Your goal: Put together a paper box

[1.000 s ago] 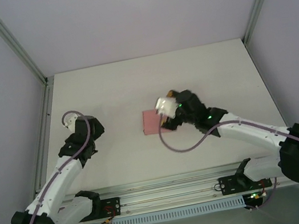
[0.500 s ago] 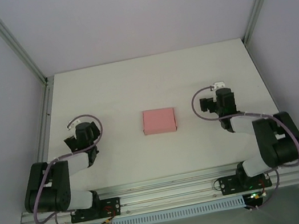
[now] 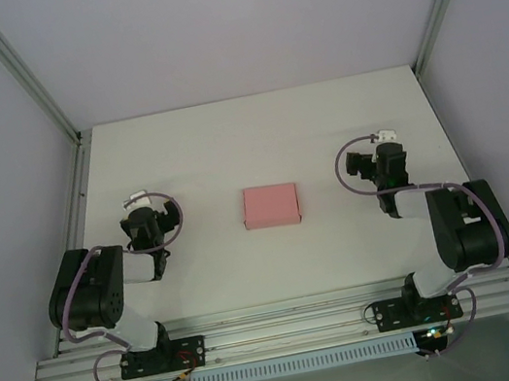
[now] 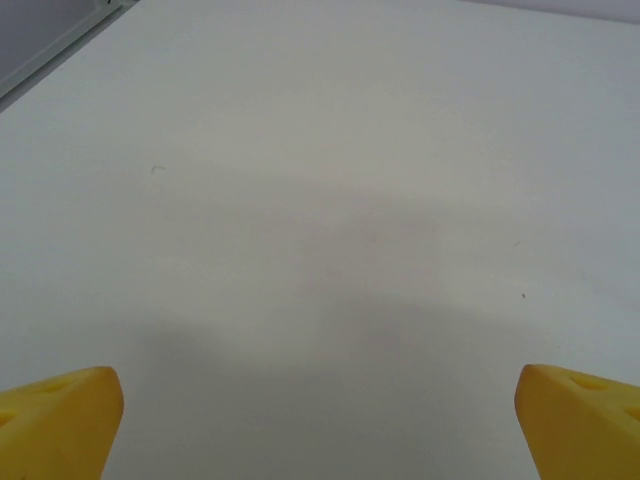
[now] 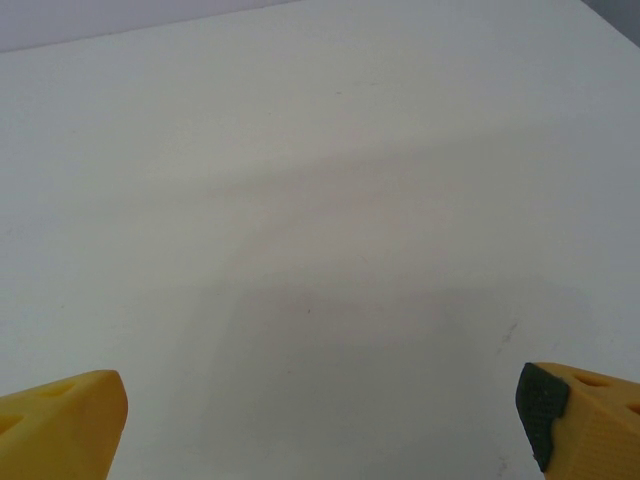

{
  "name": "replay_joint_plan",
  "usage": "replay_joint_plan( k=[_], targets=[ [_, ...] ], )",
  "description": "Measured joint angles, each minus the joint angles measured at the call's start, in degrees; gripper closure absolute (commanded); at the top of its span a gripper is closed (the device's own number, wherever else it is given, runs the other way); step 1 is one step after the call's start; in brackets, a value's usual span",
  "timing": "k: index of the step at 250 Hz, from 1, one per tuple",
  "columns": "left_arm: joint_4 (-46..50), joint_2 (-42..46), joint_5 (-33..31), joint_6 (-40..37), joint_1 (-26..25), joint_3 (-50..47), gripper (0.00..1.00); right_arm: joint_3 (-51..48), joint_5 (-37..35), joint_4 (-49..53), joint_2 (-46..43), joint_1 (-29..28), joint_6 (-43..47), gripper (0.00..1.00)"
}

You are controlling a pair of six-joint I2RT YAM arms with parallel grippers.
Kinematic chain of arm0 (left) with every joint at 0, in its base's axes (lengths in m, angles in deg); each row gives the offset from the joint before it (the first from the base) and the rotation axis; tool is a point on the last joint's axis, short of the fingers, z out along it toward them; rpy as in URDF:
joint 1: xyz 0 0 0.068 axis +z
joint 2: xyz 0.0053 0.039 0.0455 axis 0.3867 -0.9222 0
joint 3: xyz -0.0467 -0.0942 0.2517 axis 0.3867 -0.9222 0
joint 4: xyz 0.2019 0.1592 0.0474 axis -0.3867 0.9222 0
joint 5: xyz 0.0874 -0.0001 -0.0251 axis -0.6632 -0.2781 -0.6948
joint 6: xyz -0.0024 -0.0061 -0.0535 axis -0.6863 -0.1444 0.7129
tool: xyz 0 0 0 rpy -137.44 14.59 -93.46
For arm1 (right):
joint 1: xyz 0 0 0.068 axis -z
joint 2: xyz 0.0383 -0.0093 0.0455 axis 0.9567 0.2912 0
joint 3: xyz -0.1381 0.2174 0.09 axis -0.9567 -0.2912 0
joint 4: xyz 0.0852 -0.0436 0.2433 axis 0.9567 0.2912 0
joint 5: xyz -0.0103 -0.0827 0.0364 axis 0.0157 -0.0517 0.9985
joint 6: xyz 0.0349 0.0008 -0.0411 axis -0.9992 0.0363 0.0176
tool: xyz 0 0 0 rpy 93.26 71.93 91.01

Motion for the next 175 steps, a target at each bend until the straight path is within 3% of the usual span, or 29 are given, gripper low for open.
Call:
replay_joint_plan(
  k=[59,115,175],
  targets=[
    [-1.70,0.00,0.63,-0.22,0.00,0.00,0.00,-0.09,0.92,-0.44,0.00,0.00,0.00,0.00],
    [-1.70,0.00,0.70,-0.22,0.00,0.00,0.00,-10.67,3.10,-14.03,0.68,0.07,0.02,0.00],
    [-1.70,0.00,1.66,-0.66,0.00,0.02,0.00,-8.85,3.56,-15.52,1.42,1.18,-1.09,0.00]
  ],
)
